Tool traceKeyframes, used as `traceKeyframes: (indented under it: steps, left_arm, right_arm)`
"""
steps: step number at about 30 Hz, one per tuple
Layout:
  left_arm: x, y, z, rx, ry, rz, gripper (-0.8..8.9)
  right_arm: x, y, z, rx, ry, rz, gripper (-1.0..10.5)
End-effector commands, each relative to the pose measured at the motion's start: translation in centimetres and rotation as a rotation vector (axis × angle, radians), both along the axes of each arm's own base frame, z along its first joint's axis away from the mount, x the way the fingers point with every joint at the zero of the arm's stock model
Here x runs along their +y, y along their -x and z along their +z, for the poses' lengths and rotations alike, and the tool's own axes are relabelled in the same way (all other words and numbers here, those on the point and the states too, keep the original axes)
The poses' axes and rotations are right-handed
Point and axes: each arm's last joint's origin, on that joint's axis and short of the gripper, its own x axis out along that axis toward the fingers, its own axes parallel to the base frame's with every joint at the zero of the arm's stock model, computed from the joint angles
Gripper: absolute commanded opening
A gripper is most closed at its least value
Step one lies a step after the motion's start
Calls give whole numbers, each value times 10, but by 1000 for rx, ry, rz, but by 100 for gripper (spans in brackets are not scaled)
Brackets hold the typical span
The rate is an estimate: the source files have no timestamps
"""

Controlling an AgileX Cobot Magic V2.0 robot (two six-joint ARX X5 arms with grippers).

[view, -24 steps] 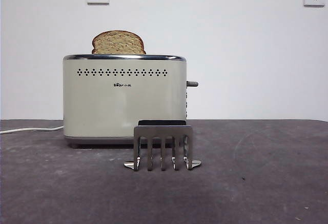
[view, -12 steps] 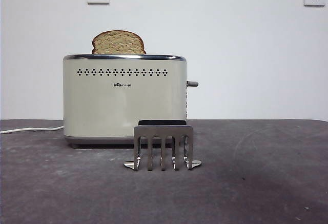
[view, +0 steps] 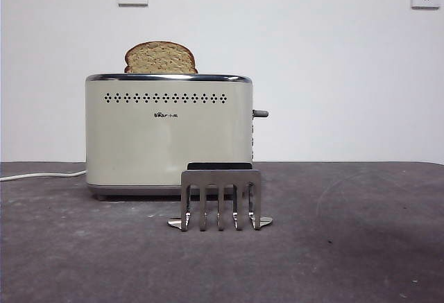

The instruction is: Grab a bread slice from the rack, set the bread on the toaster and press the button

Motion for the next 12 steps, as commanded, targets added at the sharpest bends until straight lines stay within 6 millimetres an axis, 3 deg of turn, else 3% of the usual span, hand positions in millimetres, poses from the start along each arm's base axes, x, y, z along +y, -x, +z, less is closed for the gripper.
traceKeyframes:
  steps: [1, 12]
  left_arm:
    - [0, -1, -4, 11, 8, 2, -3]
    - [0, 0, -4, 10, 8, 2, -3]
  right_arm:
    - [0, 0, -13, 15, -39, -9, 1]
    - [0, 1, -19, 36, -63, -10, 1]
